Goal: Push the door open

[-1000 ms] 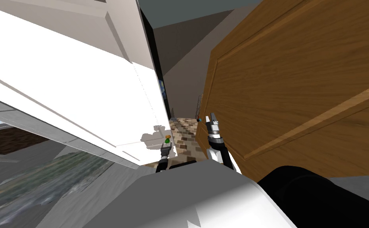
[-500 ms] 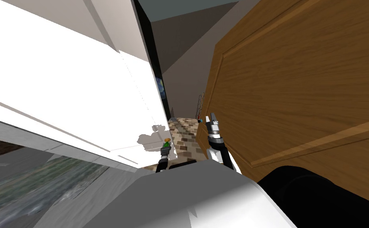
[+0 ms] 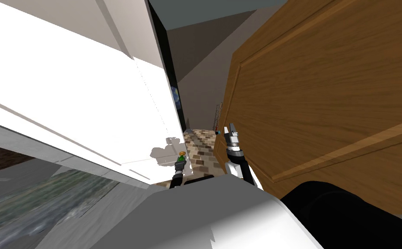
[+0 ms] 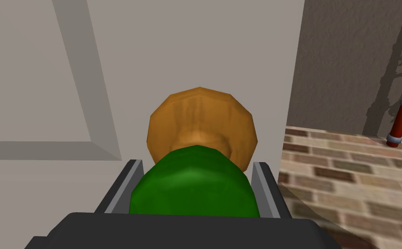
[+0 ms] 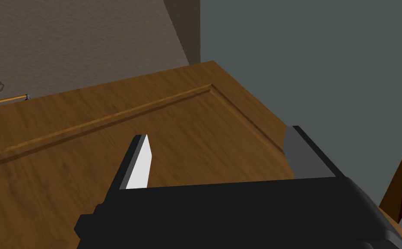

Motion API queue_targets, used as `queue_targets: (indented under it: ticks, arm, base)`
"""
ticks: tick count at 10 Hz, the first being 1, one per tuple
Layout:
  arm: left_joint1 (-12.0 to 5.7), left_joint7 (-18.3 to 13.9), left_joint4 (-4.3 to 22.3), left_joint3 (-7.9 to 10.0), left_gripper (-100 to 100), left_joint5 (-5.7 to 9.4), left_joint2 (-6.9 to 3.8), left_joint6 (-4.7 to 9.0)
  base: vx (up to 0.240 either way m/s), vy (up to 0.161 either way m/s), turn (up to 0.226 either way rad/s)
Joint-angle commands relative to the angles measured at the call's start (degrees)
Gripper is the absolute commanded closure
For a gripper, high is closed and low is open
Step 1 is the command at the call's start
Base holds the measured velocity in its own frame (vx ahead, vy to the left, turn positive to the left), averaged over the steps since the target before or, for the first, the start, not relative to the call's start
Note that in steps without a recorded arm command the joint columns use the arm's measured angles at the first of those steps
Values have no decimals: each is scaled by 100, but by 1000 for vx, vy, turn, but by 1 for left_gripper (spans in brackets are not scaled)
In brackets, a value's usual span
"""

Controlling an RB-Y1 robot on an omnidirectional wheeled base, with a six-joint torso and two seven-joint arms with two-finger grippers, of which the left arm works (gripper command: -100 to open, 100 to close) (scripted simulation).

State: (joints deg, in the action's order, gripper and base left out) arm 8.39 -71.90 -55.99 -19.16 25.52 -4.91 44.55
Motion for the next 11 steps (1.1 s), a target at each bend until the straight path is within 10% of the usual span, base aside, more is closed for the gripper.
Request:
queue_targets:
  ticks: [1, 11]
  arm:
    - [-36, 38, 7, 92, 100, 34, -25, 41]
    - [-157, 306, 150, 618, 100, 250, 13, 157]
  base:
    - [169, -36, 52]
    - [175, -33, 52]
